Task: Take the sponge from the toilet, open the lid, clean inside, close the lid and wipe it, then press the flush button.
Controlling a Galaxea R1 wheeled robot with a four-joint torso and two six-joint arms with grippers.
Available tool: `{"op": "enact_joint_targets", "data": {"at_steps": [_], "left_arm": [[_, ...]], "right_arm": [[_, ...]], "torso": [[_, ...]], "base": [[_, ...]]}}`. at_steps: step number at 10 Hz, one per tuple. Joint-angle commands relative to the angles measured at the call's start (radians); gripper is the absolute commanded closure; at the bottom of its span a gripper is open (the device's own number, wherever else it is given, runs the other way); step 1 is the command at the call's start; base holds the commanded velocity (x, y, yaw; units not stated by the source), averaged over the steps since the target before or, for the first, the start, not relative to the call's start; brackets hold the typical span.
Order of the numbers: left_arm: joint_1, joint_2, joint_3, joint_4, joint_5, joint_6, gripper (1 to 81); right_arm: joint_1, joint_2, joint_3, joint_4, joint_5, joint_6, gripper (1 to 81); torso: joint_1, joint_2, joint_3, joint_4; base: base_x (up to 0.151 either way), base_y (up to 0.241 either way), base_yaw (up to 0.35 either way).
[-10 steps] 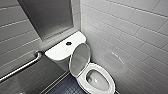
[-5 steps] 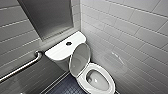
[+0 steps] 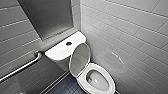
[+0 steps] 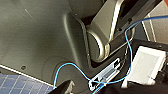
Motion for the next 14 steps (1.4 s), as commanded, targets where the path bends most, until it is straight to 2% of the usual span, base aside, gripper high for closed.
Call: {"op": "enact_joint_targets", "data": {"at_steps": [1,3,6,9,11,14], "left_arm": [[0.006,0.019,-0.004,-0.039,0.087,0.004,1.0],[0.003,0.048,-0.042,-0.041,0.087,0.004,1.0],[0.006,0.063,-0.067,-0.039,0.084,0.004,1.0],[0.011,0.097,-0.119,-0.041,0.088,0.004,1.0],[0.013,0.146,-0.2,-0.046,0.088,0.002,1.0],[0.015,0.172,-0.222,-0.046,0.09,0.002,1.0]], "right_arm": [[0.033,-0.24,0.294,0.009,-0.027,-0.002,81.1],[0.095,-0.332,0.412,-0.002,0.035,-0.001,81.1],[0.256,-0.406,0.494,-0.003,0.023,0.005,81.1],[0.443,-0.443,0.556,0.014,-0.06,0.01,81.1],[0.532,-0.44,0.547,0.038,-0.109,0.013,81.1],[0.668,-0.434,0.51,0.092,-0.192,0.013,81.1]], "torso": [[0.0,0.0,0.0,0.0],[0.0,0.0,0.0,0.0],[0.0,0.0,0.0,0.0],[0.0,0.0,0.0,0.0],[0.0,0.0,0.0,0.0],[0.0,0.0,0.0,0.0]], "base": [[0.0,0.0,0.0],[0.0,0.0,0.0],[0.0,0.0,0.0],[0.0,0.0,0.0],[0.0,0.0,0.0],[0.0,0.0,0.0]]}}
